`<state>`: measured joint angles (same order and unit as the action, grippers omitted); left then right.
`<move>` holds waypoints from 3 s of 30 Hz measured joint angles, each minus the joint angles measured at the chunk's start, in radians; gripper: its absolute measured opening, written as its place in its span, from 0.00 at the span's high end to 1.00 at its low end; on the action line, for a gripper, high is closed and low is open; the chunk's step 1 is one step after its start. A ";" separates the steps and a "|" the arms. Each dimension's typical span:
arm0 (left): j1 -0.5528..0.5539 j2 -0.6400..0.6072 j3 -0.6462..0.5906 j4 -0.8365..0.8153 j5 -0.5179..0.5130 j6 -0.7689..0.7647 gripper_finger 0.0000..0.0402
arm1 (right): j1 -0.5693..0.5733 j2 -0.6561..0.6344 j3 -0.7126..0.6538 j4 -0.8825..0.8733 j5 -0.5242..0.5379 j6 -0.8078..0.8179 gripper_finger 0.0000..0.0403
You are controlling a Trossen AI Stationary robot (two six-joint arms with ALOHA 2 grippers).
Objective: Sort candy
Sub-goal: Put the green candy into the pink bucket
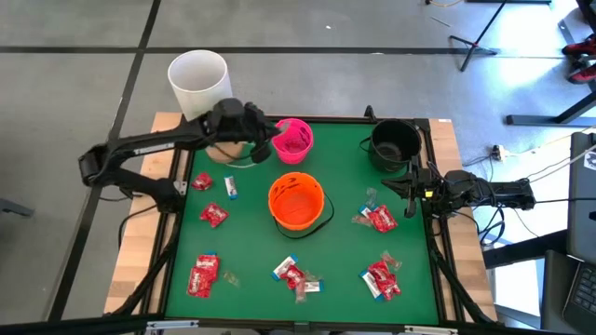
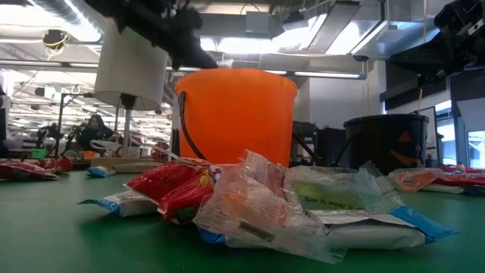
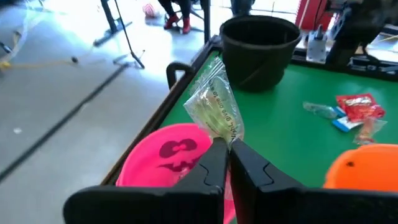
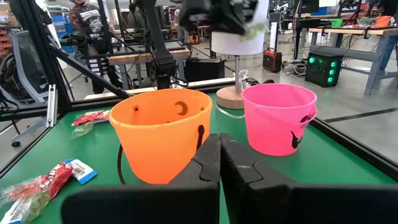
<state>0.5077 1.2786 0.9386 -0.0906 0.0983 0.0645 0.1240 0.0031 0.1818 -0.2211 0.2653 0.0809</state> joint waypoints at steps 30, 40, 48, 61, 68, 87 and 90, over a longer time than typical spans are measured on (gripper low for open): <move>0.067 0.247 0.000 0.159 0.136 -0.036 1.00 | 0.000 0.000 0.000 -0.018 0.000 0.000 1.00; 0.016 0.247 0.000 0.150 0.051 -0.036 1.00 | 0.000 0.000 0.000 -0.018 0.000 0.000 1.00; -0.014 0.247 0.000 0.150 -0.036 -0.036 1.00 | 0.000 0.000 0.000 -0.018 0.000 0.000 1.00; -0.014 0.247 0.000 0.145 -0.054 -0.035 1.00 | 0.000 0.000 0.000 -0.018 0.000 0.000 1.00; -0.028 0.248 0.062 0.041 -0.119 0.003 1.00 | 0.000 0.000 0.000 -0.018 0.000 0.000 1.00; -0.037 0.248 0.128 -0.054 -0.149 0.019 1.00 | 0.000 0.000 0.000 -0.018 0.000 0.000 1.00; -0.036 0.248 0.128 -0.059 -0.160 0.022 1.00 | 0.000 0.000 0.000 -0.018 0.000 0.000 1.00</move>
<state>0.4721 1.5265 1.0664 -0.1497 -0.0616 0.0864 0.1241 0.0031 0.1818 -0.2390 0.2653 0.0810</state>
